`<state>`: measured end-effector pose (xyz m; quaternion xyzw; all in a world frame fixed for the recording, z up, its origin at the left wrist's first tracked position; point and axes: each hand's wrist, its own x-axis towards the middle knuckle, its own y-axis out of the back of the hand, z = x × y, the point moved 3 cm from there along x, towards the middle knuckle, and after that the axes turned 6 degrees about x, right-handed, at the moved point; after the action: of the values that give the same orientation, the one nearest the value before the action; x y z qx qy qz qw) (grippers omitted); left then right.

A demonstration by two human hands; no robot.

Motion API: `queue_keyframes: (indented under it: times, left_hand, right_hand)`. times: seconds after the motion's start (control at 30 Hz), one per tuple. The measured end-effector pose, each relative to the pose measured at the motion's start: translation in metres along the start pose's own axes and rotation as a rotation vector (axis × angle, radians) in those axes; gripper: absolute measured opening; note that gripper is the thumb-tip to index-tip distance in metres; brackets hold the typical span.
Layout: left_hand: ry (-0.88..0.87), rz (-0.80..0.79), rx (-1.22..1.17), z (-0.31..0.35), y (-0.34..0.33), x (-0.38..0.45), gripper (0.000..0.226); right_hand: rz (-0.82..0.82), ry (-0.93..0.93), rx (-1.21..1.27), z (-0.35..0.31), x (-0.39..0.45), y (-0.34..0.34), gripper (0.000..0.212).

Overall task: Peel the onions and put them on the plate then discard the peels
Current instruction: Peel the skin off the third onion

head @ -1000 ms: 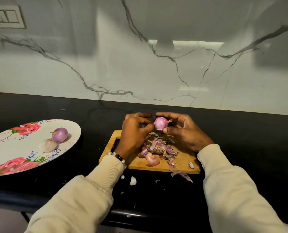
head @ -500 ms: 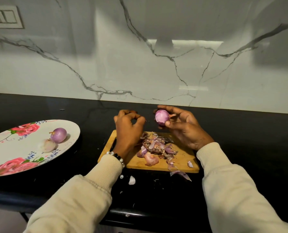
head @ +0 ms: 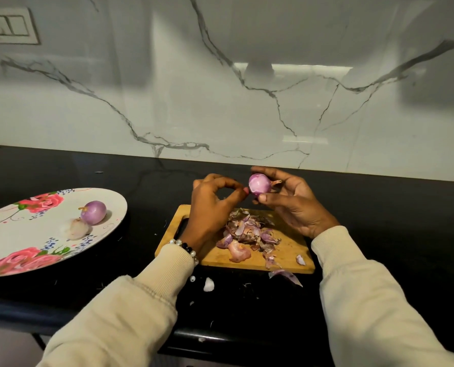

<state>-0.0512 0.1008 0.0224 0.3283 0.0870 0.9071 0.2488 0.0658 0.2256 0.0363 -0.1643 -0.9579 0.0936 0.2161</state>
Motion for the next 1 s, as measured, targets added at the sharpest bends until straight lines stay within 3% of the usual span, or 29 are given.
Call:
queue_keyframes:
  times: [0.17, 0.33, 0.67, 1.0]
  left_hand:
    - [0.084, -0.089, -0.267, 0.002, -0.002, -0.002, 0.006]
    - [0.156, -0.108, -0.35, 0.004, -0.003, -0.004, 0.009]
    - [0.239, -0.018, -0.297, -0.007, -0.003, -0.005, 0.008]
    - [0.23, 0.064, -0.2, -0.008, 0.0, -0.003, 0.034]
  right_hand:
    - [-0.006, -0.007, -0.092, 0.002, 0.001, 0.003, 0.057]
    - [-0.002, -0.008, -0.158, 0.003, 0.0, 0.004, 0.057]
    - [-0.017, 0.028, -0.222, 0.012, 0.002, -0.006, 0.056]
    - [0.018, 0.012, -0.075, 0.011, 0.005, 0.0, 0.063]
